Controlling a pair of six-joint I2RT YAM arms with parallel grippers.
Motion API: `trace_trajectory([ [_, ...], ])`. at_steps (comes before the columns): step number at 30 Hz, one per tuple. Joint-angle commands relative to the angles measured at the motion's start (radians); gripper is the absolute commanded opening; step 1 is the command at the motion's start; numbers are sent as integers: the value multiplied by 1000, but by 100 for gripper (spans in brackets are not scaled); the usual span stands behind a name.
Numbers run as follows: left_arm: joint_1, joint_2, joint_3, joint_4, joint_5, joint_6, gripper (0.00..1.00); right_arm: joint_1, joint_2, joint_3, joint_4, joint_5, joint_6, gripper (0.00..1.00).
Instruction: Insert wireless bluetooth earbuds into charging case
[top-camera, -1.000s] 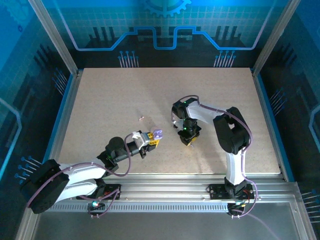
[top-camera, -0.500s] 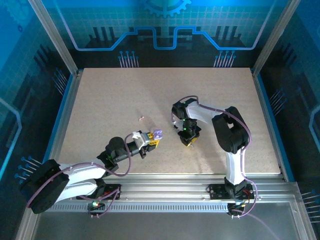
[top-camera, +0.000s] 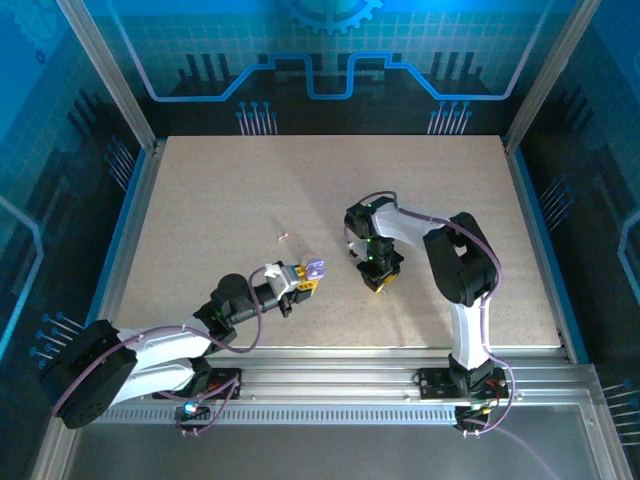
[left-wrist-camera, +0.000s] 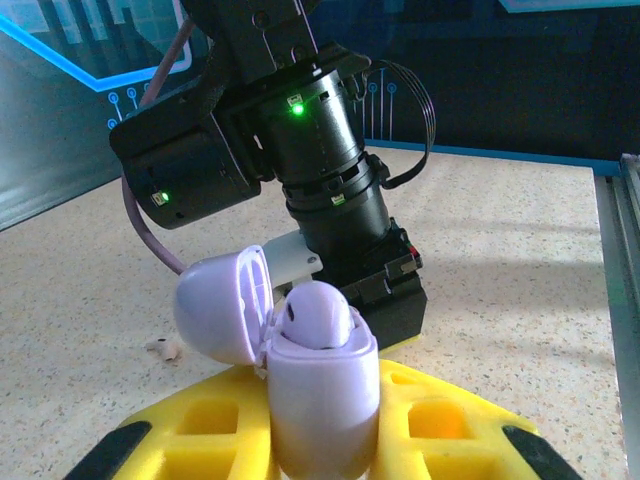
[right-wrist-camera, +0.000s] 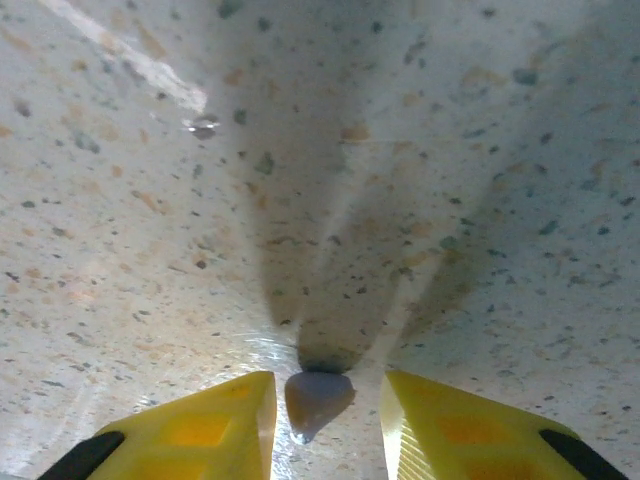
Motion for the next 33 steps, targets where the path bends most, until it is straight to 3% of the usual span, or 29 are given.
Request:
trace_trajectory([
  [1,-6,-17,-19,9,-14,26,7,-8,8,-12,-26,11,22,30],
  [17,-6,-43,-9,-31,-25,39,7,-19,-27,-55,11,4,56,24],
  [33,-6,10,15,-9,-56,40,6,-23,-245,-180,192,-59,229,22],
])
